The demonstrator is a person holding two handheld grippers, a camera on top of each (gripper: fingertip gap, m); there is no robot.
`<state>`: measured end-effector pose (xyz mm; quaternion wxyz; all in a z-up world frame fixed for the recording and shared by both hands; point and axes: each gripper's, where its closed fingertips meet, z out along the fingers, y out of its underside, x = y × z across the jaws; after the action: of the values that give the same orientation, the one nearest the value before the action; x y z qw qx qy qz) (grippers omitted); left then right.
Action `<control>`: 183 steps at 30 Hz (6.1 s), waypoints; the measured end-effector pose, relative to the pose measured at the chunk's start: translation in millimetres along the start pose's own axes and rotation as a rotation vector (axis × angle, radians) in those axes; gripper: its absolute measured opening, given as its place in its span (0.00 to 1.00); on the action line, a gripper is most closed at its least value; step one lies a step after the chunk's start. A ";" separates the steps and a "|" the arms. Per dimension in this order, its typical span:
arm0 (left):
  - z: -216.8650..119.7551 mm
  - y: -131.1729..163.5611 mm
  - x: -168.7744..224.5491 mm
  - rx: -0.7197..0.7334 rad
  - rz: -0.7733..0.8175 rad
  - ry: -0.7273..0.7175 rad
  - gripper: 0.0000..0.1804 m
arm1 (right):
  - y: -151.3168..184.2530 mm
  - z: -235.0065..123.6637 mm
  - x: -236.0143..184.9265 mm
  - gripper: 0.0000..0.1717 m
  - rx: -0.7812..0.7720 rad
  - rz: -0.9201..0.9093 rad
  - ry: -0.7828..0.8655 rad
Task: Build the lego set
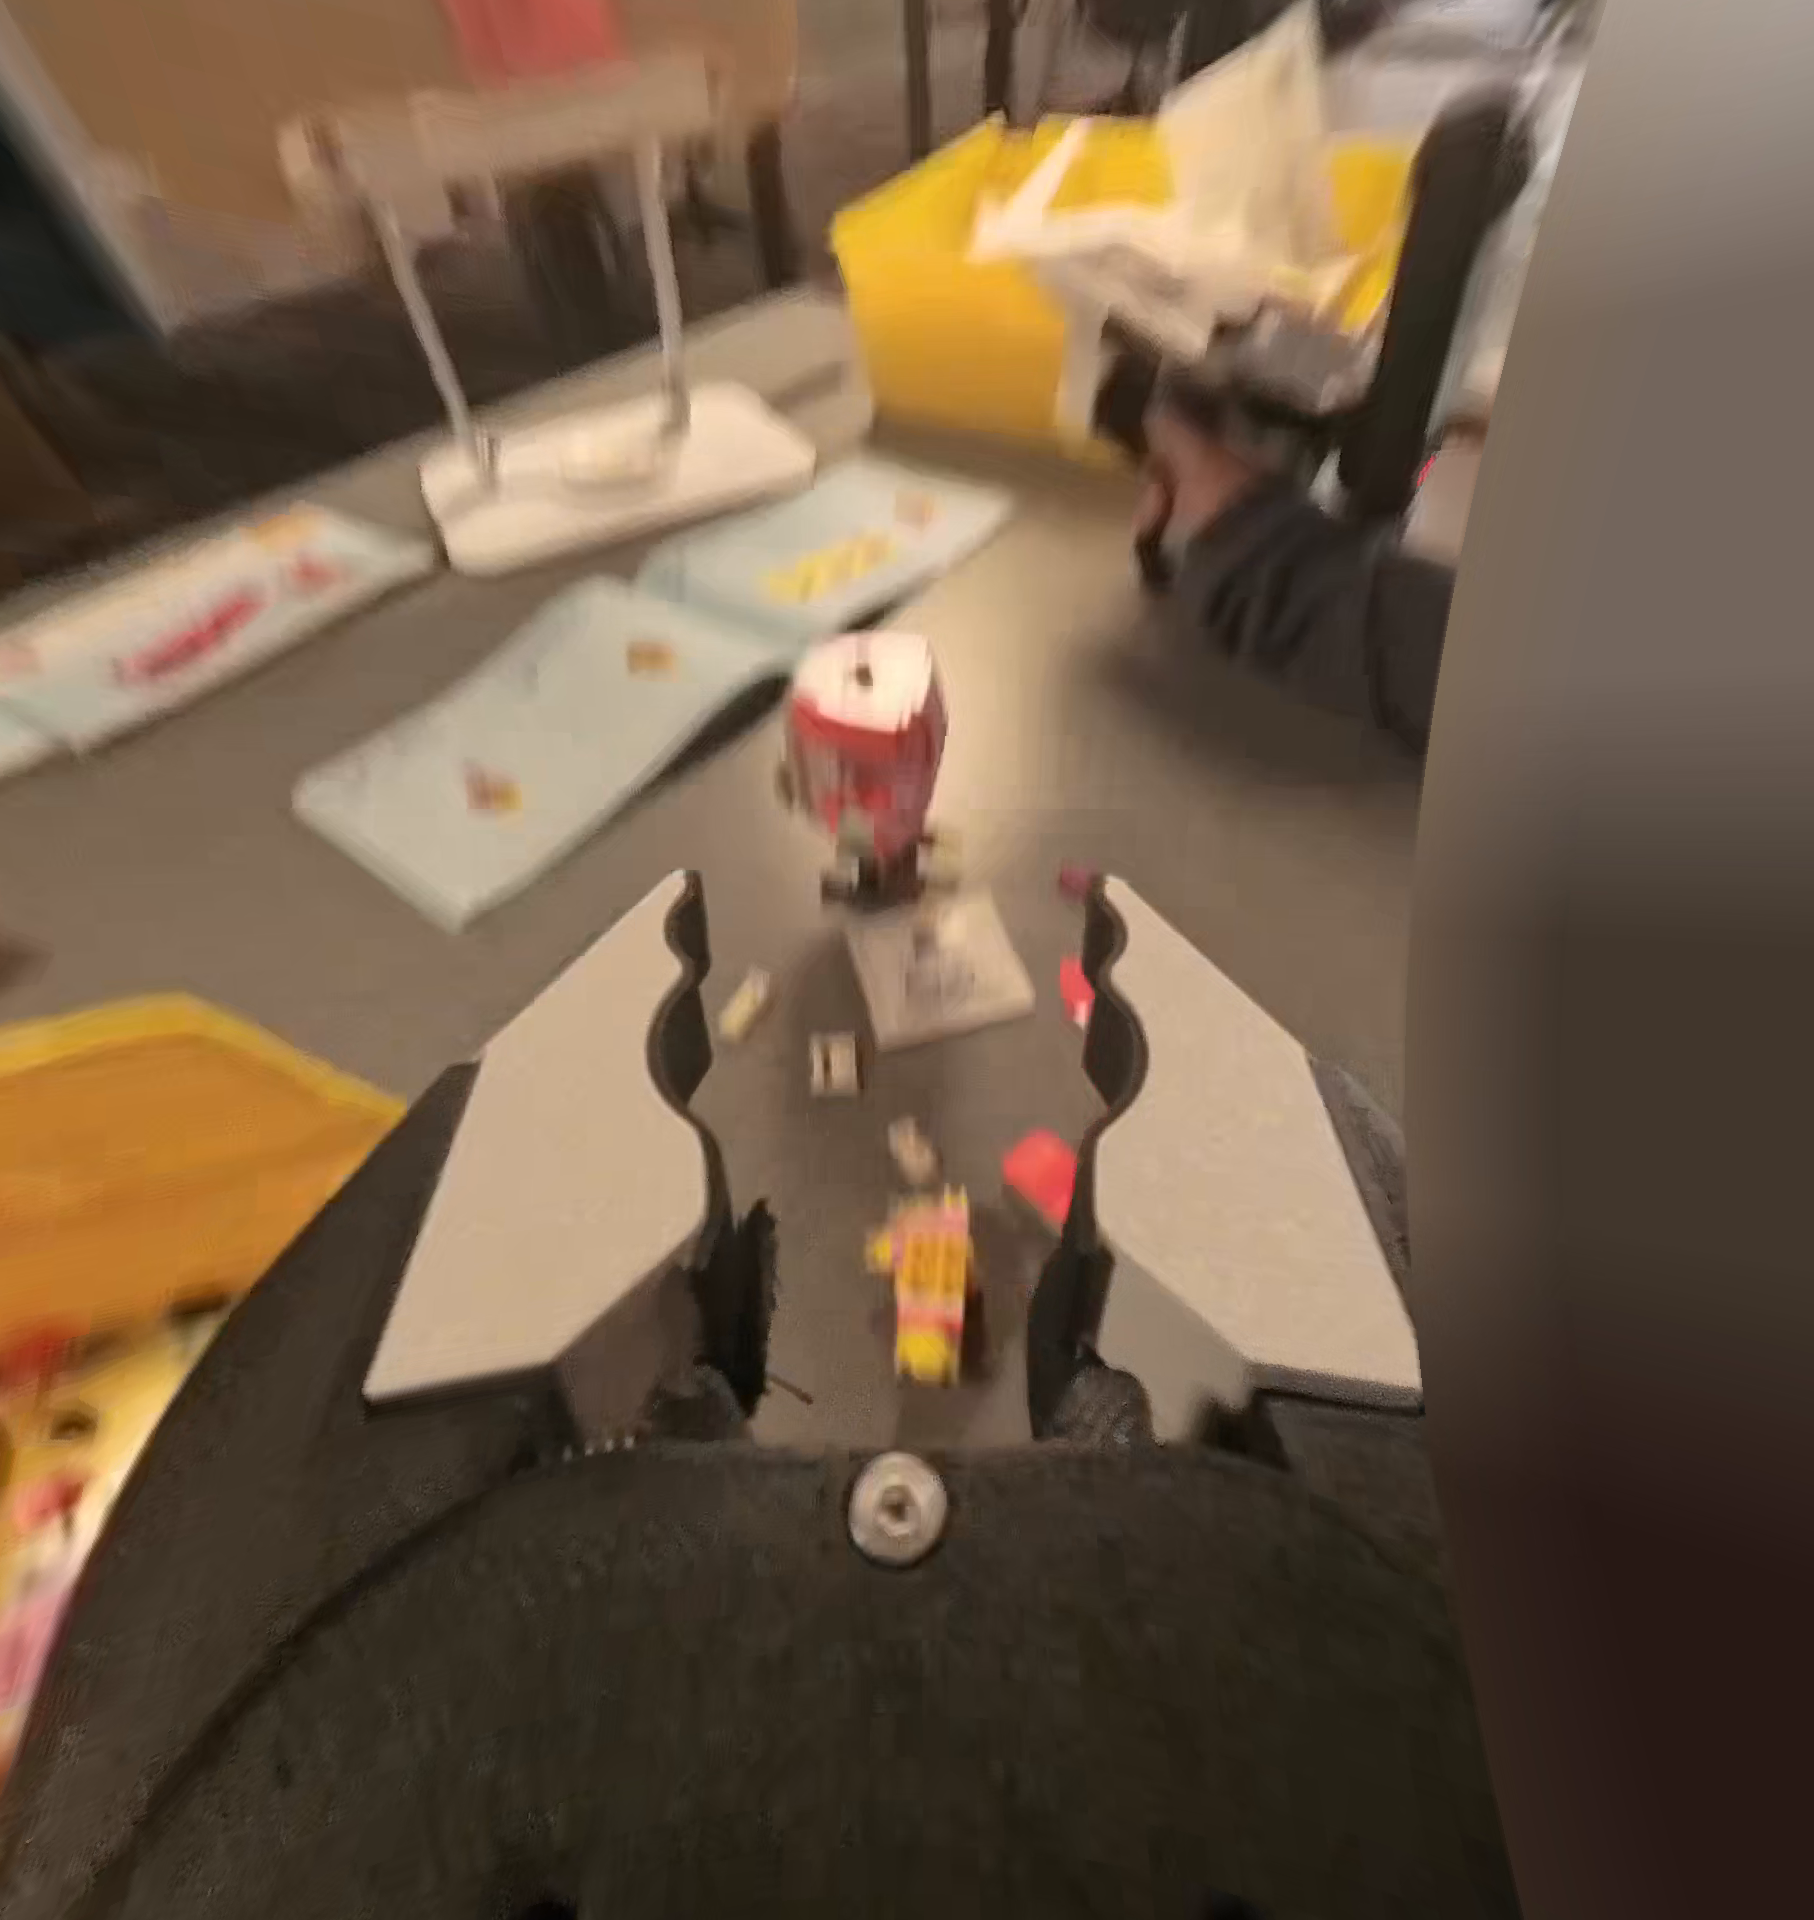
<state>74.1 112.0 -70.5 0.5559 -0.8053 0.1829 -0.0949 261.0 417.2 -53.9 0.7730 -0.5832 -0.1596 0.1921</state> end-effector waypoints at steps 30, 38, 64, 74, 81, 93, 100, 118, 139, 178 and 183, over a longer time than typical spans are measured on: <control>-12.0 114.0 16.1 -0.348 0.070 0.104 0.49 | -0.7 -2.8 -2.2 0.02 0.004 0.048 -0.024; -9.4 112.3 30.5 -0.370 0.077 0.318 0.39 | -0.7 -2.7 -2.6 0.02 0.004 0.060 -0.031; 4.3 116.3 45.0 -0.337 0.060 0.219 0.30 | 0.2 -1.9 -4.0 0.02 0.001 0.087 -0.048; 6.5 95.4 17.1 -0.224 0.206 0.046 0.24 | 0.3 -1.8 -5.9 0.02 -0.002 0.074 -0.052; 22.3 66.5 -24.2 -0.061 0.274 -0.118 0.24 | 0.3 -1.4 -13.0 0.02 -0.008 0.015 -0.064; 24.9 76.4 -27.0 -0.126 0.367 -0.192 0.24 | -1.9 0.9 -16.8 0.00 0.011 -0.075 -0.052; 24.6 76.6 -26.8 -0.126 0.350 -0.185 0.24 | -2.2 -0.9 -3.1 0.00 0.014 0.004 -0.008; 18.1 67.5 -32.9 -0.058 0.262 -0.192 0.24 | -1.2 -1.6 -1.3 0.00 0.009 0.012 -0.003; 19.1 68.9 -33.2 -0.066 0.260 -0.186 0.24 | -1.7 -0.7 -4.4 0.00 0.008 0.005 -0.014; -0.2 19.7 24.1 0.041 -0.049 0.195 0.25 | -32.6 -190.5 -327.4 0.12 0.603 -0.961 -0.887; -5.2 2.3 25.4 0.187 -0.061 0.185 0.27 | -46.5 -182.1 -320.9 0.12 0.578 -0.856 -0.822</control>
<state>95.1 96.7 -72.0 0.6061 -0.7429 0.1992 -0.2025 71.0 97.7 -65.4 0.7826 -0.1164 -0.6016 0.1100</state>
